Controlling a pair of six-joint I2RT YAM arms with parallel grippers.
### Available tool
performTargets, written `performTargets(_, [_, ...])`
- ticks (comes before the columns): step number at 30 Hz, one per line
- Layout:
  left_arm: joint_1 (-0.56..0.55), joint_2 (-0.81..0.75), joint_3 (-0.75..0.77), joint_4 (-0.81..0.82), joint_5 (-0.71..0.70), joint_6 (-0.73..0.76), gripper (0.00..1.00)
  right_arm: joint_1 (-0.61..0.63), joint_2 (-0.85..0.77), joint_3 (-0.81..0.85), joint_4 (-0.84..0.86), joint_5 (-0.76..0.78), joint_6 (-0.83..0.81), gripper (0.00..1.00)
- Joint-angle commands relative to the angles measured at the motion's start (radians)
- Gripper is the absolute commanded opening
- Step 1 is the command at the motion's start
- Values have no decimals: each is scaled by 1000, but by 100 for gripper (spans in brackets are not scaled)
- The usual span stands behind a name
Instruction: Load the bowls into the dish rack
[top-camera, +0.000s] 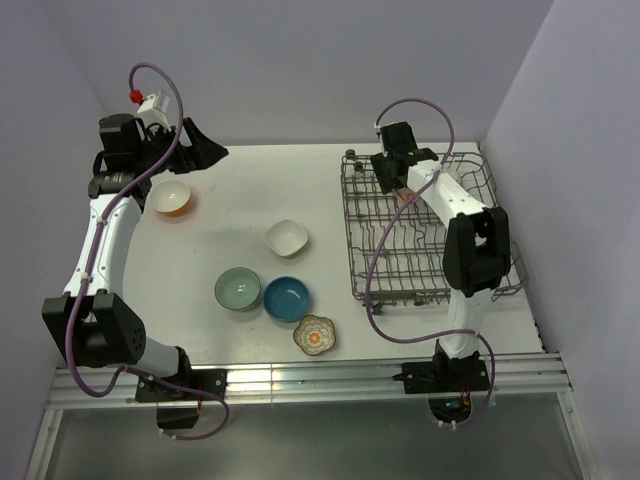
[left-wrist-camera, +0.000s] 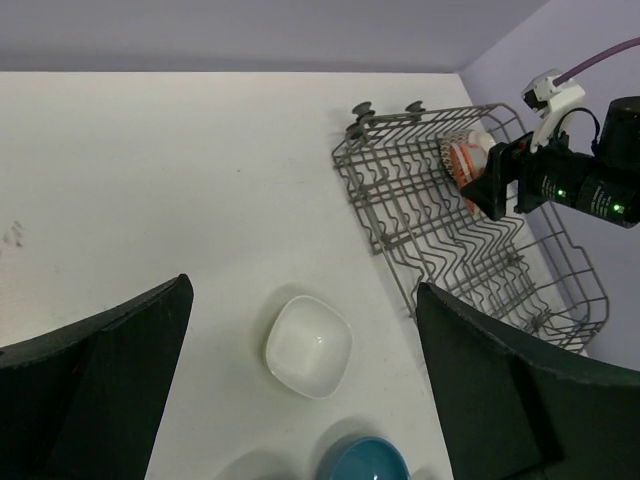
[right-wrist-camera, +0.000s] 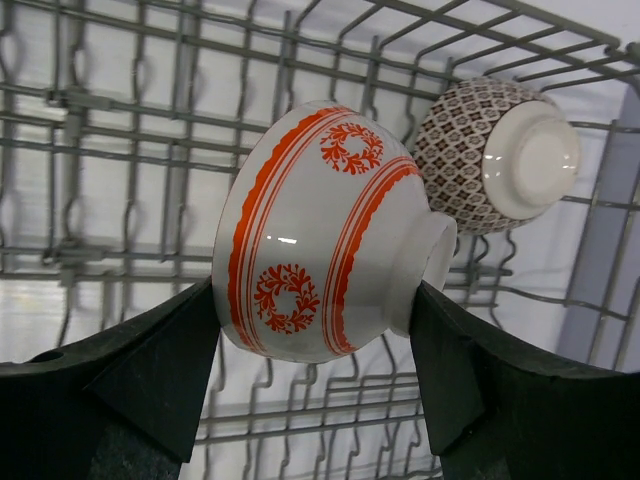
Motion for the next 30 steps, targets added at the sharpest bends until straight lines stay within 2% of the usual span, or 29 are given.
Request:
performTargets(1, [-1,-26,39,-51,-64,66,100,-5,24,73,118,126,-84,0])
performTargets(4, [-1,-25,44,-88,-61,83,99,-11,57,84,139,144,-107,0])
performTargets(15, [-1,-62,-20,-26,-79,71,99,-52,146,113,231,154,-170,0])
performTargets(30, [-1,-42,-57,-17,-106,37,99,-58,229,118,233,146,-215,0])
